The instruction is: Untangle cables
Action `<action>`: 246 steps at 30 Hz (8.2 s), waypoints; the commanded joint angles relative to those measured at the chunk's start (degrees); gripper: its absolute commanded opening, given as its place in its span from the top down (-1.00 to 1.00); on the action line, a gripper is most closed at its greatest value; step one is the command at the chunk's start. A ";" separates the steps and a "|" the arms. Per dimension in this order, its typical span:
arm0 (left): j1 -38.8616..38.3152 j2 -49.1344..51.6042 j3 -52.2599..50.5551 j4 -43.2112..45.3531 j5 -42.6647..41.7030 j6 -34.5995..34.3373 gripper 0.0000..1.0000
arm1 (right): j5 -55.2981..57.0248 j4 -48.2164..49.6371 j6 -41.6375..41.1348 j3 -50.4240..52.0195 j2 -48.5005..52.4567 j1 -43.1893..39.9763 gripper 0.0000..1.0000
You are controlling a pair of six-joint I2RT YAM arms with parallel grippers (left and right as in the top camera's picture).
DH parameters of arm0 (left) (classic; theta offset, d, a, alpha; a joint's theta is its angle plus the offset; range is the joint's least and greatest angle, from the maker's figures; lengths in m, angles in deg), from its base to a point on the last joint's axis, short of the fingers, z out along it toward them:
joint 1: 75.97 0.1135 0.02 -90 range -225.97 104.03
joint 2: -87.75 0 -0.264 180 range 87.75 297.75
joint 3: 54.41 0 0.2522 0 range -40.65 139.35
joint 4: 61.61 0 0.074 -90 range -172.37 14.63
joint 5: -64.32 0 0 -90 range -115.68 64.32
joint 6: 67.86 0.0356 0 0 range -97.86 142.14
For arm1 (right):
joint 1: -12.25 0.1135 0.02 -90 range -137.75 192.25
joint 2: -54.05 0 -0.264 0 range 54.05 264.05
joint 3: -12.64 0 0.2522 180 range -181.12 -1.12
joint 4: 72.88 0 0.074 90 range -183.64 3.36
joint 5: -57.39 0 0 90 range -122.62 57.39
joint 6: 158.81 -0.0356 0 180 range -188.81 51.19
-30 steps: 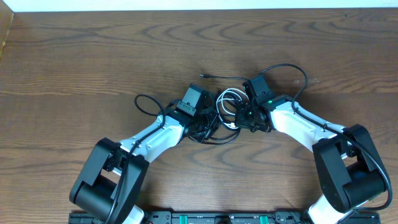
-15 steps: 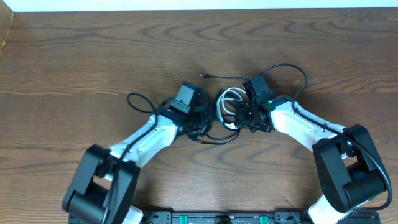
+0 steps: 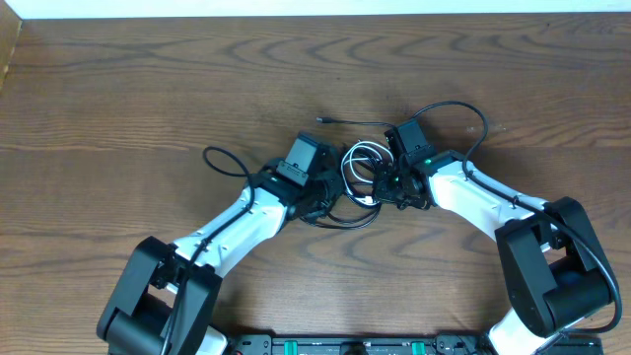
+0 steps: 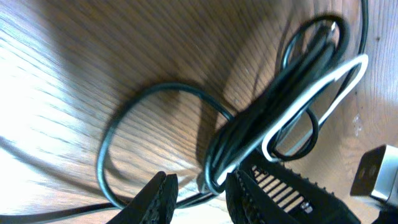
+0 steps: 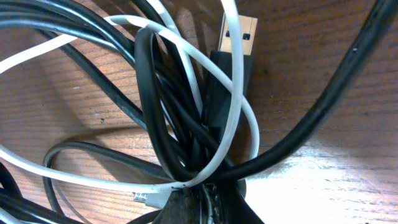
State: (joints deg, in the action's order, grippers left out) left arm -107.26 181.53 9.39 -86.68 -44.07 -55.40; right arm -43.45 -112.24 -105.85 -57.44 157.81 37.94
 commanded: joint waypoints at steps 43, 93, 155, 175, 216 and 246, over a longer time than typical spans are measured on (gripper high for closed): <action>-5.27 9.97 0.26 2.43 0.15 -7.45 0.85 | 2.29 -1.51 0.46 2.80 4.24 0.24 0.97; 10.36 -8.07 0.46 -11.13 4.96 13.92 0.49 | -17.38 -1.01 38.71 1.73 -15.28 2.08 -0.15; 4.92 -8.07 0.46 9.40 -21.05 37.27 0.41 | -5.57 -6.14 -26.45 -1.86 -28.76 -7.06 0.97; -2.91 -8.07 0.46 17.62 -15.21 31.12 0.21 | 4.44 -3.98 -39.65 -1.86 -28.74 -5.99 0.97; -8.66 -8.09 0.46 21.31 -16.81 31.63 0.21 | 10.03 -3.93 -34.42 -1.86 -28.74 -5.73 0.97; -8.70 -8.07 0.42 19.54 -10.47 39.58 0.85 | -4.98 -0.79 -31.50 -1.86 -28.74 -5.81 0.97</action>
State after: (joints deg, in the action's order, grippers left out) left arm -116.18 173.68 9.72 -67.12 -56.53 -16.38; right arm -49.76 -113.29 -139.66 -58.71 129.07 31.89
